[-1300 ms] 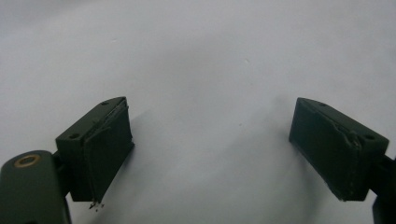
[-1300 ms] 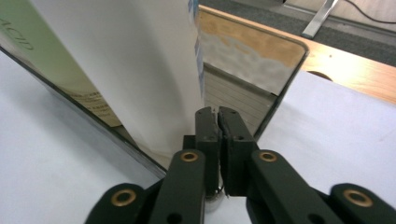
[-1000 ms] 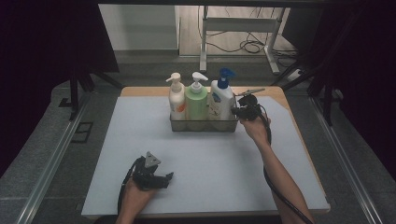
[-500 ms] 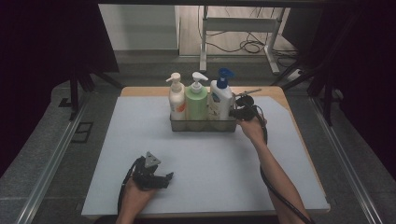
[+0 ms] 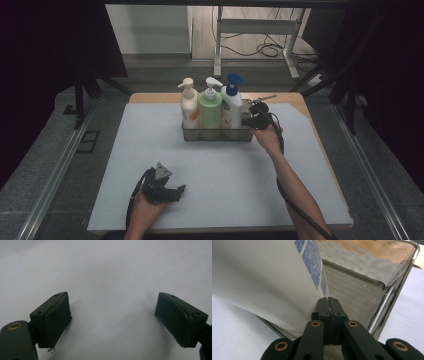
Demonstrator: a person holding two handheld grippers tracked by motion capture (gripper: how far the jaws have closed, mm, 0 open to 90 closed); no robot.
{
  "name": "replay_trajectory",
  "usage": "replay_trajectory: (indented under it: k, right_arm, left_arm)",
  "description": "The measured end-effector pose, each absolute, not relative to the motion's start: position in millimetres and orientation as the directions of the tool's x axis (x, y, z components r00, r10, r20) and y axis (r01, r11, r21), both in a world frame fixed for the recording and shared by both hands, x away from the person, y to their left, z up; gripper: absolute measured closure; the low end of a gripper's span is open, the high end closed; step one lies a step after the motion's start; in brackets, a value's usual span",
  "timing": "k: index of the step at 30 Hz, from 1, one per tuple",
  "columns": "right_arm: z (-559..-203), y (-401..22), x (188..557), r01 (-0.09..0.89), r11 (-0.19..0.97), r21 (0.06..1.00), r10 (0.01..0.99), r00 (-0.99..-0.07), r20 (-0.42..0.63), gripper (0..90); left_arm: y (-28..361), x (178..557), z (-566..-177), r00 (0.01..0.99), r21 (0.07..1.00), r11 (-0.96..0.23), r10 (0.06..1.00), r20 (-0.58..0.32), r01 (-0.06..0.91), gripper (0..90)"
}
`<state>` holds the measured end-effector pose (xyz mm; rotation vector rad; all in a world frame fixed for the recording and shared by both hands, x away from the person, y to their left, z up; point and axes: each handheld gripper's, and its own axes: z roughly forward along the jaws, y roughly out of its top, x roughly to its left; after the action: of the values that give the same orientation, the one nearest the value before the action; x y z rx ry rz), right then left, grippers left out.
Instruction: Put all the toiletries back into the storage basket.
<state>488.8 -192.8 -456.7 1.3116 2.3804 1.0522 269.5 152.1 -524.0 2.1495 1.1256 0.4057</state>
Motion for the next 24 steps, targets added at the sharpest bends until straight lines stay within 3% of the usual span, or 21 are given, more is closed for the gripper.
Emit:
replay_trajectory:
  k: [24]
  right_arm:
    - [-458.8,-186.2,486.3,0.646,0.353,0.677,0.780,-0.603,0.168,89.5]
  left_arm:
    - [152.1,269.6,-523.9,0.580,0.684,-0.405,0.814,-0.032,0.607,12.6]
